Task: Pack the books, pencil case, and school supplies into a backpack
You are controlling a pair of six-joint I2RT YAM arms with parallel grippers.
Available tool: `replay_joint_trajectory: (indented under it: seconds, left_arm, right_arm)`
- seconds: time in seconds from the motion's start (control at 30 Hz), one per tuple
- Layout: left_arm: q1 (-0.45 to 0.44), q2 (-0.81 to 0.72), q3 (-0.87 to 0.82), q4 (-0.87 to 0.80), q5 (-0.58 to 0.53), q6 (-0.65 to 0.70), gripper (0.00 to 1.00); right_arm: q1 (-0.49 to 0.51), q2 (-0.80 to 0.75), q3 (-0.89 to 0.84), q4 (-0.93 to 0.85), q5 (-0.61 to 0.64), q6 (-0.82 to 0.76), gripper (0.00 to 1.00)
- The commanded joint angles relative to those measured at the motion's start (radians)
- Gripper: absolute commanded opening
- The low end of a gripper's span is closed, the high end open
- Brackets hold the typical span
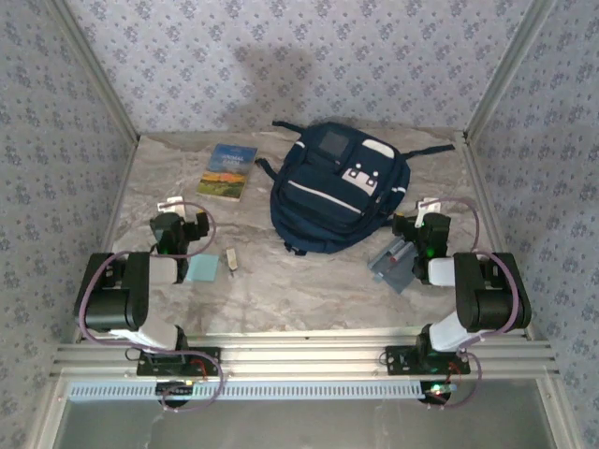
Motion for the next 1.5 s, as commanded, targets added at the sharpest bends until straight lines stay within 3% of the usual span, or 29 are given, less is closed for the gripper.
replay_joint_trajectory:
  seconds: [0.0,0.27,0.57,0.93,1.17,1.37,1.47]
  left_arm:
    - [0.002,0.004,0.014,0.021,0.010,0.017,1.00]
    - [0.005,0.004,0.015,0.021,0.012,0.015,1.00]
    - [0.044,0.004,0.031,-0.013,0.174,0.028,1.00]
    - [0.044,-0.001,0.042,-0.036,0.165,0.028,1.00]
    - [0.034,-0.144,0.222,-0.451,0.113,-0.015,0.99]
    - [0.002,-0.212,0.264,-0.488,0.157,-0.326,0.99]
    - [-0.069,-0.179,0.355,-0.619,0.155,-0.435,0.98]
  right_arm:
    - [-0.003,0.006,0.013,0.024,-0.007,0.010,1.00]
    - [-0.003,0.006,0.014,0.020,-0.013,0.013,1.00]
    - [-0.011,0.006,0.016,0.018,-0.026,0.015,1.00]
    - [0.002,-0.009,0.026,-0.008,0.001,0.009,1.00]
    - [0.015,-0.183,0.189,-0.396,0.079,0.037,1.00]
    - [0.058,-0.255,0.376,-0.784,0.123,0.211,1.00]
    - [0.084,-0.273,0.439,-0.943,0.119,0.332,1.00]
